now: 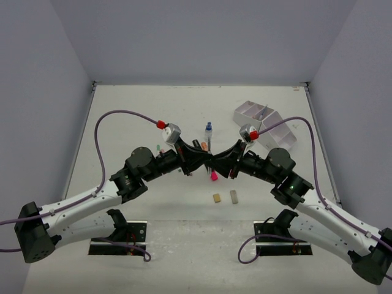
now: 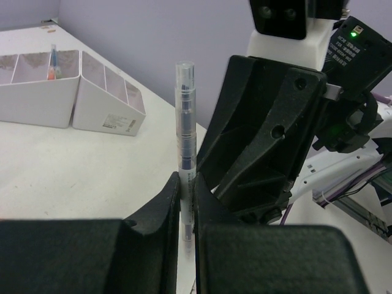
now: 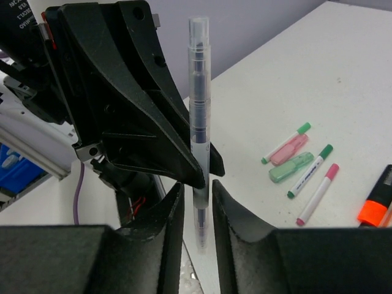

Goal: Sort the stationery into containers
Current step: Close the pen cap on the pen, then place the pen in the storage box.

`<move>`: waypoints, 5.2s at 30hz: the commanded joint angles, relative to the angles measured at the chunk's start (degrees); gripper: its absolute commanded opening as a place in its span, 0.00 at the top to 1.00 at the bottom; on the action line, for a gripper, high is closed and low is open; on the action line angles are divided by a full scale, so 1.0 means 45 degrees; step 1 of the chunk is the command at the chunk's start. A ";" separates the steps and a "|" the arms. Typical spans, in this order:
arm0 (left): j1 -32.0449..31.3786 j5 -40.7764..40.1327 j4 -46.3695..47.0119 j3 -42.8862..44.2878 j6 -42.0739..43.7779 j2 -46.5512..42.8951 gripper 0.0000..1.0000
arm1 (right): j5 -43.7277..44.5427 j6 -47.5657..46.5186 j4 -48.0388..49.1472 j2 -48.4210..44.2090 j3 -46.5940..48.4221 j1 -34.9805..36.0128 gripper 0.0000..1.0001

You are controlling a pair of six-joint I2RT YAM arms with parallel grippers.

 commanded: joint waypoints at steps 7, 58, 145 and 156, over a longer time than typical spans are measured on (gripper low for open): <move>-0.0011 0.0646 0.1102 -0.0230 0.0017 -0.0406 1.00 | -0.1948 0.0240 0.1926 0.1401 0.0390 0.0197 0.92; -0.0059 0.0680 -0.1092 0.0348 -0.0457 -0.0214 1.00 | 0.0988 -0.2867 -0.1859 0.3925 0.6929 0.0458 1.00; -0.0642 -1.0940 -0.9032 0.2315 -0.0791 0.0877 0.00 | 0.9444 -0.1146 -0.6036 0.7507 0.6883 -0.5587 0.58; -0.0480 -1.4367 -1.4782 0.4382 -0.4235 0.0339 0.00 | 0.6697 0.1264 -1.0238 0.7661 0.3892 -0.0950 0.41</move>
